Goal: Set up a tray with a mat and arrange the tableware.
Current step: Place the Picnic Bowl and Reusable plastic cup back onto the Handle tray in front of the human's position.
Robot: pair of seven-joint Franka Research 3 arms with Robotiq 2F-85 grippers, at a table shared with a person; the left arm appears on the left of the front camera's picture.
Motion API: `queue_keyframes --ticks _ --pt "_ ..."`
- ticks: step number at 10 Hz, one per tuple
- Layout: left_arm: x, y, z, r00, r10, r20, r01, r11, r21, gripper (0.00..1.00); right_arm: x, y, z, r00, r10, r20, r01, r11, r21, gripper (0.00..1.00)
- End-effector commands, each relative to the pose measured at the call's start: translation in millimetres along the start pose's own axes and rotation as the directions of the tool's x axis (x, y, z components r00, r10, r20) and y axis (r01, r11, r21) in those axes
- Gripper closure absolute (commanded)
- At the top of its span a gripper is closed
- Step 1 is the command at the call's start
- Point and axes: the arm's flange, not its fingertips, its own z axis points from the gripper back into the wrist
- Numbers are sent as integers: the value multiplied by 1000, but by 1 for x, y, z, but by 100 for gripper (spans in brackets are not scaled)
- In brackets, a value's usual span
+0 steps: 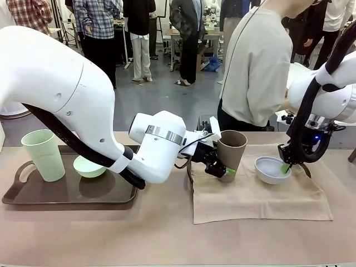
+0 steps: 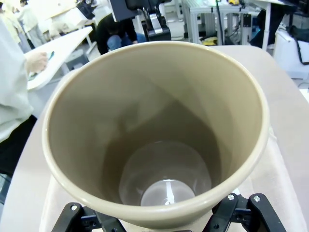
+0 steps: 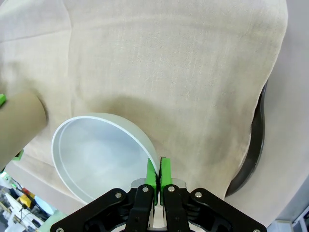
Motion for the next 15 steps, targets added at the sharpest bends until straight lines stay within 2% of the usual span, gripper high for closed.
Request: queue_keyframes --ticks 1,3,4,5,6,7,8,9,10,11,12,13,14,15 --pt "-5 0 -4 999 -10 34 9 1000 21 18 7 -4 -3 1000 13 4 -13 1000 17 96" --pt "-5 1 -4 999 7 37 -7 1000 14 18 8 -5 -5 1000 10 -2 -10 1000 17 96" --pt "-7 1 -4 999 46 20 -46 999 8 13 7 -6 -4 1000 19 -6 -19 1000 19 96" --pt "-8 2 -4 997 75 8 -76 997 17 0 6 -5 -1 1000 23 -10 -23 999 26 37" --pt "-8 3 -2 996 92 3 -92 996 20 0 3 -3 4 1000 23 -7 -23 999 23 37" --pt "-8 3 1 993 116 -18 -116 993 15 0 1 -2 11 1000 23 -1 -23 1000 20 0" --pt "-9 2 4 991 127 -46 -127 992 -10 0 -3 -1 20 1000 24 0 -24 999 29 74" --pt "-10 2 8 986 154 -64 -155 988 -16 0 -6 -1 25 1000 27 0 -27 999 33 0" --pt "-11 1 13 980 178 -85 -181 983 -20 0 -8 -1 29 1000 29 2 -29 999 36 54" --pt "-10 -1 20 973 199 -115 -204 979 -29 0 -12 0 34 1000 32 1 -32 998 45 0" --pt "-8 -4 30 966 213 -149 -220 975 -30 0 -17 1 41 999 41 6 -41 998 46 34" --pt "-3 -8 43 959 200 -200 -207 978 -15 0 -22 2 47 999 46 17 -46 998 36 0" --pt "7 -12 60 946 200 -255 -205 979 5 0 -28 3 55 999 50 15 -51 998 23 15" --pt "21 -17 81 921 226 -317 -230 973 24 0 -33 5 62 998 57 13 -57 998 10 0"
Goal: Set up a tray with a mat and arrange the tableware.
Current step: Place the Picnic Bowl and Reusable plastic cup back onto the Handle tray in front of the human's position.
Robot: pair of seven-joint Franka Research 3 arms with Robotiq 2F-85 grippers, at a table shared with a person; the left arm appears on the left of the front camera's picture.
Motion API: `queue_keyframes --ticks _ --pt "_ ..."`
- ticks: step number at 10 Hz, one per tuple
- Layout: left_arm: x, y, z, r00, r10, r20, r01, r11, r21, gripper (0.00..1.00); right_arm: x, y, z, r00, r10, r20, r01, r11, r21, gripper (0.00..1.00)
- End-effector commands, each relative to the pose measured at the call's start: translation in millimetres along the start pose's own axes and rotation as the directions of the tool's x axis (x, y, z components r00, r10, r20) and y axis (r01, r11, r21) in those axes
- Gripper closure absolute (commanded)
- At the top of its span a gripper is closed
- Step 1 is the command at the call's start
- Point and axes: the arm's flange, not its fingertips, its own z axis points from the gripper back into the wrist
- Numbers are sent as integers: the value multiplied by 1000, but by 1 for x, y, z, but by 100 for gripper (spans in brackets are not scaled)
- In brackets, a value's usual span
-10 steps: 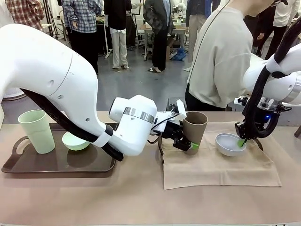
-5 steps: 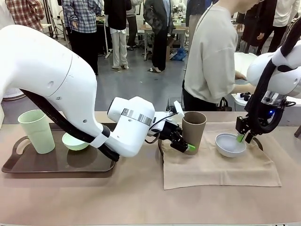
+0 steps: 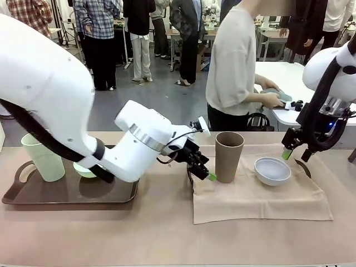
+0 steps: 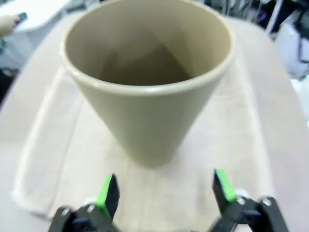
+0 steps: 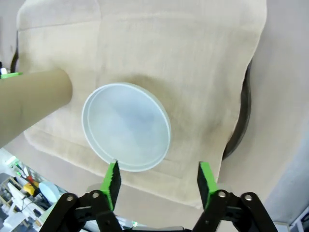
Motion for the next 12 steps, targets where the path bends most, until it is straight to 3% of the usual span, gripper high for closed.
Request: queue_keyframes --ticks 1,3,5,6,8,11,12 --pt "25 -19 55 977 90 -192 -84 996 38 0 -17 4 13 999 36 -6 -36 999 -17 0" --pt "43 -40 98 891 246 -382 -187 965 186 0 -26 17 29 998 60 1 -60 997 -40 0" --pt "56 -52 145 813 360 -458 -217 917 335 0 -37 31 46 998 60 -2 -60 995 -75 0" --pt "65 -59 177 748 468 -471 -276 864 421 0 -43 40 54 997 71 9 -70 994 -83 0" --pt "74 -72 212 702 552 -449 -334 813 478 0 -49 42 53 997 83 -2 -83 992 -92 0" --pt "71 -87 256 580 684 -442 -449 722 527 0 -48 44 47 996 91 -26 -93 988 -125 0" --pt "67 -91 260 573 696 -433 -462 711 530 0 -44 40 46 996 90 -21 -92 987 -128 0"
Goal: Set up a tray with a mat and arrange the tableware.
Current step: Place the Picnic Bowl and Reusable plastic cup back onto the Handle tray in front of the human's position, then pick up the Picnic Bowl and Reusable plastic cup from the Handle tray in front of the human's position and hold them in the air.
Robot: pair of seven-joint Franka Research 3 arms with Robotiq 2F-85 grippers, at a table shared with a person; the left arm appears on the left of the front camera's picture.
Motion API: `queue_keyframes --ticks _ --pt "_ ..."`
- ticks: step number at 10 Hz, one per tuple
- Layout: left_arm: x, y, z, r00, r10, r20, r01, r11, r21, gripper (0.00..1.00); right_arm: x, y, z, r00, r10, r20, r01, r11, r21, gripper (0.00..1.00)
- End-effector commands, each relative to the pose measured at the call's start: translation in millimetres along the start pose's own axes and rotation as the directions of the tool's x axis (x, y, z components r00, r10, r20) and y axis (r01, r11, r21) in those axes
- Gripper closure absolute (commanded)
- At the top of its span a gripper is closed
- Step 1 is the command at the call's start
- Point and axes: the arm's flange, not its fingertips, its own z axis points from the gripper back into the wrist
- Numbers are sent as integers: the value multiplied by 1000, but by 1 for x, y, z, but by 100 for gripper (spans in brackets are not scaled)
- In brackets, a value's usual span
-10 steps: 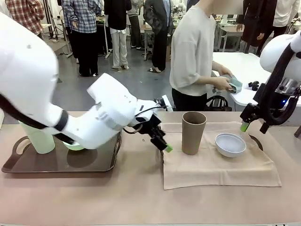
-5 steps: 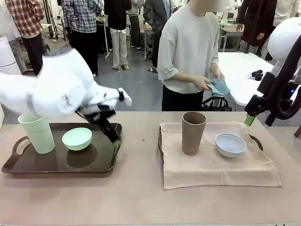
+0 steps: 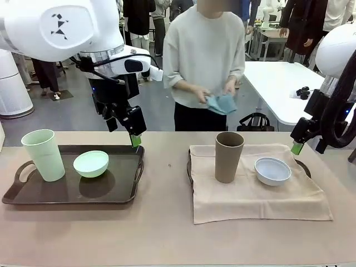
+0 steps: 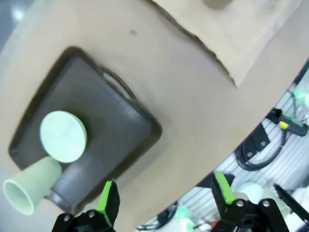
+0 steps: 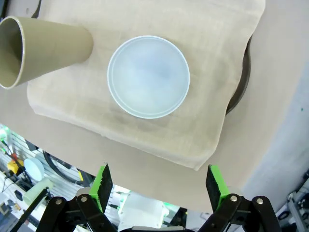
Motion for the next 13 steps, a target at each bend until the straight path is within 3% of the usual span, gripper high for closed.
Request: queue_keyframes --ticks 1,11,13 --pt "2 -5 1 999 -29 19 28 999 23 0 0 1 1 1000 -1 4 1 1000 7 0" --pt "2 -5 1 999 -29 19 28 999 23 0 0 1 1 1000 -1 4 1 1000 7 0" --pt "-10 9 -6 999 12 -34 -13 1000 -14 0 0 0 1 1000 0 2 0 1000 1 0"
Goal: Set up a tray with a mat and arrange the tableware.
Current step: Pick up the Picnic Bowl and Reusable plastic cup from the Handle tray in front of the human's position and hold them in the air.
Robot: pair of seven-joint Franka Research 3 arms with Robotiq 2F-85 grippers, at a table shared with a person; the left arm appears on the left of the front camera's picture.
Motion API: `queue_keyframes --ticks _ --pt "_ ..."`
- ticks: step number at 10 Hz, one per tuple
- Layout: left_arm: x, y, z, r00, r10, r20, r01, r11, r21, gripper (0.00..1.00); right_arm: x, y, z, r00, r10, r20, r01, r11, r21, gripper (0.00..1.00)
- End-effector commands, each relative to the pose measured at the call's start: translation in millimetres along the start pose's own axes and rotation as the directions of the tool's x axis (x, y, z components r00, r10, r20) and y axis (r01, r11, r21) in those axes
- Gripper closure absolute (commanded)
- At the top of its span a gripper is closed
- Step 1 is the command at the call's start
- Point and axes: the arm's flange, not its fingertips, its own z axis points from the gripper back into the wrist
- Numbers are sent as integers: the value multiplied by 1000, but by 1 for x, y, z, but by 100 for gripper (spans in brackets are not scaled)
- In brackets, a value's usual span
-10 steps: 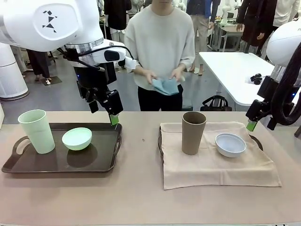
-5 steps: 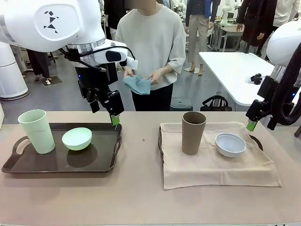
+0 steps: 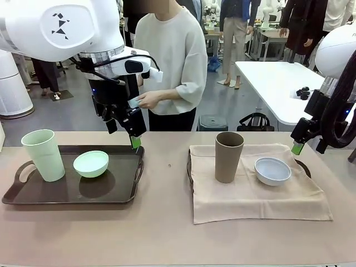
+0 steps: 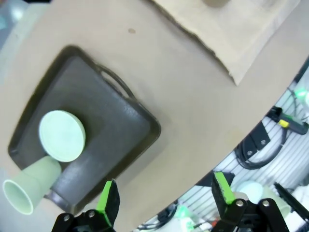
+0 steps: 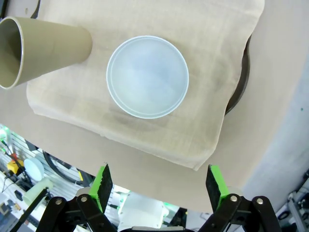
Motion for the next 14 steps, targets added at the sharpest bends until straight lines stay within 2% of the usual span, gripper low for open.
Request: queue_keyframes --ticks 1,2,3,4,6,8,10,11,12,13,14 --pt "-28 38 -16 995 47 -87 -49 998 -27 0 -2 -10 3 998 -55 38 55 998 -18 0" --pt "-55 69 -25 986 125 -111 -133 989 -68 0 -8 -14 8 994 -85 74 88 996 -28 0" --pt "-79 89 -20 978 188 -87 -197 974 -109 0 -13 -20 15 990 -110 83 111 994 -7 0" --pt "-99 105 -14 967 252 -38 -255 955 -148 0 -21 -33 23 984 -146 101 143 989 33 0" --pt "-151 141 8 911 400 99 -369 898 -238 0 -46 -69 43 971 -212 108 189 964 189 0" --pt "-204 175 25 838 509 197 -428 837 -341 0 -67 -109 54 963 -256 82 206 898 388 0" --pt "-260 216 35 738 623 258 -446 738 -507 0 -80 -136 54 961 -272 49 195 794 576 0" --pt "-267 220 35 763 594 256 -415 753 -511 0 -80 -138 51 972 -228 58 152 799 582 0" --pt "-257 205 34 824 506 257 -364 818 -445 0 -90 -124 51 957 -280 78 211 853 477 0" --pt "-267 220 46 743 624 241 -468 743 -479 0 -90 -124 51 957 -280 78 211 853 477 0" --pt "-267 220 46 743 624 241 -468 743 -479 0 -90 -124 51 957 -280 78 211 853 477 0"
